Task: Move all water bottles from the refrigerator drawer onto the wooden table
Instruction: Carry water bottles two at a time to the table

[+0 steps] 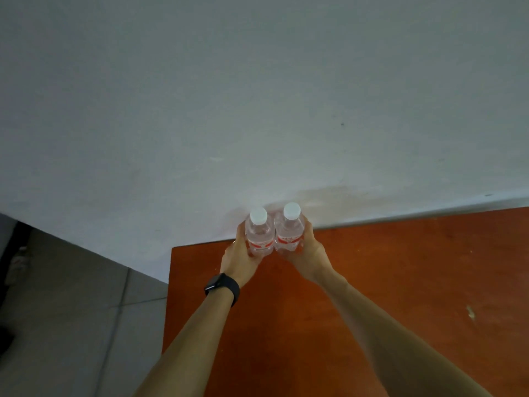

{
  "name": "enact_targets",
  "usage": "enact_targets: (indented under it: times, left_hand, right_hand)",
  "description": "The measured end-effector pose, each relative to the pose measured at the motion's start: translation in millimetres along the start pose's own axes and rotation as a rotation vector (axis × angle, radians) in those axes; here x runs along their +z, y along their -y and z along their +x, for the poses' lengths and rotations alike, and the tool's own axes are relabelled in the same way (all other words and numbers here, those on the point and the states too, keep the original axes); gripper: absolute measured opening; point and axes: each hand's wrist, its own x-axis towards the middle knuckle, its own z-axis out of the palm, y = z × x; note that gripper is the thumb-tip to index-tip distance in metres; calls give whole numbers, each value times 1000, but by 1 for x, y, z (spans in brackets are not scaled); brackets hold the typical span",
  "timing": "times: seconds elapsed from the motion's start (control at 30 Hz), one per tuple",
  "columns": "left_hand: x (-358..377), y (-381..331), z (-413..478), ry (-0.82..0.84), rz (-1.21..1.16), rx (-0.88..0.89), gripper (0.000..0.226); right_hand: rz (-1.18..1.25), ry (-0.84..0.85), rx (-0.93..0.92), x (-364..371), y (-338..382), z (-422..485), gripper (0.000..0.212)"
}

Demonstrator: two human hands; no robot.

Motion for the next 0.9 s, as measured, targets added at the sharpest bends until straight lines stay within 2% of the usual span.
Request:
enact_targets:
  times: [0.07,0.17,0.27,0.37,0.5,0.7,0.9]
  left_hand:
    - [2,-2,-5,6,22,-28,97]
    - [1,-9,-23,-45,-90,-169,105]
    - [6,-15,-57,-64,-149,-298,79]
    - [26,-21,-99,170,-6,-296,53]
    - [77,-58,-143,455,196,-104,38]
    - [211,-152,-238,700,536,369,39]
    - [360,-241,-406,866,722,752,36]
  right_hand:
    - [5,22,72,0,-1,-14,100]
    - [5,19,217,-5,-9,-50,85]
    - [14,-18,267,-20,-22,-103,66]
    - [58,-72,287,-45,-48,-170,47]
    - [65,-217,306,-90,-82,-267,33]
    - [-9,-574,394,-170,-138,-425,14]
    - [-1,-934,561,-230,-186,-633,21]
